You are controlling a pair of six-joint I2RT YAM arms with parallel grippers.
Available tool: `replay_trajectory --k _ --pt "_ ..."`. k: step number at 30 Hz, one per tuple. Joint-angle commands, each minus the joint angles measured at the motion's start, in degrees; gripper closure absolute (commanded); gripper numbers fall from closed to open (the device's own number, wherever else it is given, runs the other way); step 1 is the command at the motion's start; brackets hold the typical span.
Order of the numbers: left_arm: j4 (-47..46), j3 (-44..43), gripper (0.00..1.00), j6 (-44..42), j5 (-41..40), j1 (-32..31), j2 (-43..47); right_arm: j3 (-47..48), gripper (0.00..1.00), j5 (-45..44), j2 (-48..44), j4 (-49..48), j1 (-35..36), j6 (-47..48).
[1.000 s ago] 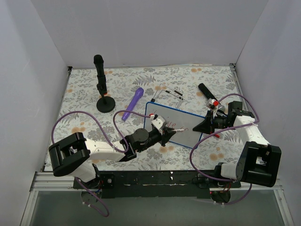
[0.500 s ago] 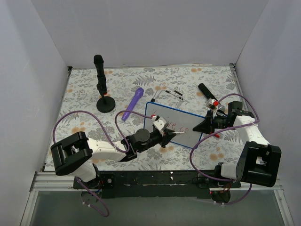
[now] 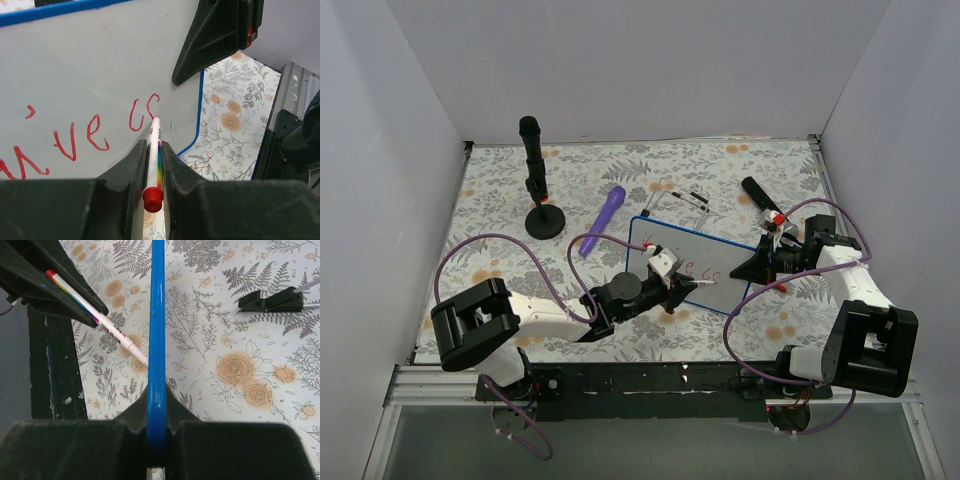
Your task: Write a sentence on the whiteboard
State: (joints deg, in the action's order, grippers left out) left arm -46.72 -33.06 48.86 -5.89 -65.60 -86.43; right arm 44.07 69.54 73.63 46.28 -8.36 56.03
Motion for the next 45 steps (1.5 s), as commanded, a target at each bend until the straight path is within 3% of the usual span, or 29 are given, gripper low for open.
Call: replay_trajectory --k 1,45 --pt "-1.4 -2.8 1.0 -1.5 -1.9 0.2 1.0 1.0 0.99 2.5 0.2 1.1 0.1 0.7" --pt "-0.2 -2.0 1.0 0.7 0.9 0.4 -2.2 1.0 0.99 2.3 -0.1 0.8 0.1 0.6"
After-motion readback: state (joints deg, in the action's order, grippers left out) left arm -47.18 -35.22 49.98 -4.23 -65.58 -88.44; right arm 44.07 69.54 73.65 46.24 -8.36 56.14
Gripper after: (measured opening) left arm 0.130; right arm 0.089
